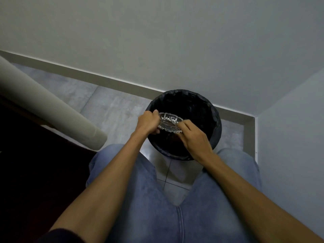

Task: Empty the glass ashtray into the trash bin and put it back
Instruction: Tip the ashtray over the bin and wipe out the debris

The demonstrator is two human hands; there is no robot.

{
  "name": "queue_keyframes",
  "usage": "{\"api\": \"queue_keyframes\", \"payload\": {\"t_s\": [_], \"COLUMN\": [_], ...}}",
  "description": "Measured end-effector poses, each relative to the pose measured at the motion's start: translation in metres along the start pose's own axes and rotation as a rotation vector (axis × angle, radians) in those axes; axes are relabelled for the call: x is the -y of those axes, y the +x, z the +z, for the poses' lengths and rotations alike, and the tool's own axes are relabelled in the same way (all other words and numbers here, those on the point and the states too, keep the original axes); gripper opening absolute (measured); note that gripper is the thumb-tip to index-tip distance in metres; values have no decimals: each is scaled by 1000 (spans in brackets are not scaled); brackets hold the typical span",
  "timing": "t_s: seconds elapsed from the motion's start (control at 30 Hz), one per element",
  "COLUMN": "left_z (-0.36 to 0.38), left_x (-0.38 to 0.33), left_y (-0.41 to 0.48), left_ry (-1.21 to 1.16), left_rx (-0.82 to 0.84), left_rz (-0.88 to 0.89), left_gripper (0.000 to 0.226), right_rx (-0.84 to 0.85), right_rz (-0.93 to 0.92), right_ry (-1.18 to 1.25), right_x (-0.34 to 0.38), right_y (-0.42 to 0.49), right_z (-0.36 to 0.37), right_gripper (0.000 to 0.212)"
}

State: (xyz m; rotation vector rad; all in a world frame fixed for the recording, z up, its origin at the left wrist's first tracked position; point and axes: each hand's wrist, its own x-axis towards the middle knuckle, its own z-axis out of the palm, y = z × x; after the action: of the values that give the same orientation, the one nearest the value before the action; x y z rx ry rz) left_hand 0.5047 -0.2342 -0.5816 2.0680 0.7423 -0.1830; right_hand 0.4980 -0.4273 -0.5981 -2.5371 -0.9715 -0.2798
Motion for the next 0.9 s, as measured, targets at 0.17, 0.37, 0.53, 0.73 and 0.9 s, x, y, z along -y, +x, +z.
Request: {"api": "queue_keyframes", "payload": {"t_s": [0.17, 0.37, 0.53, 0.73, 0.9], "left_z": [8, 43, 55, 61, 64], "left_x": [12, 42, 51, 51, 47], "left_y": [-12, -25, -17, -14, -15], "left_ry": [-57, 15, 15, 55, 40], "left_rx": [-421, -445, -401, -443, -440], "left_rz": [144, 330, 270, 265, 282], "left_gripper": [39, 38, 52, 52, 52], "right_rx": [23, -24, -122, 44, -18], "right_rz": [183, 956, 1186, 1234, 1280], "right_ry": [232, 725, 1172, 1274, 1223], "right_x": [-1, 1, 8, 21, 17], "right_y": [4, 16, 28, 37, 37], "right_z": [7, 35, 46, 55, 57], "right_gripper": [19, 22, 31, 32, 35]}}
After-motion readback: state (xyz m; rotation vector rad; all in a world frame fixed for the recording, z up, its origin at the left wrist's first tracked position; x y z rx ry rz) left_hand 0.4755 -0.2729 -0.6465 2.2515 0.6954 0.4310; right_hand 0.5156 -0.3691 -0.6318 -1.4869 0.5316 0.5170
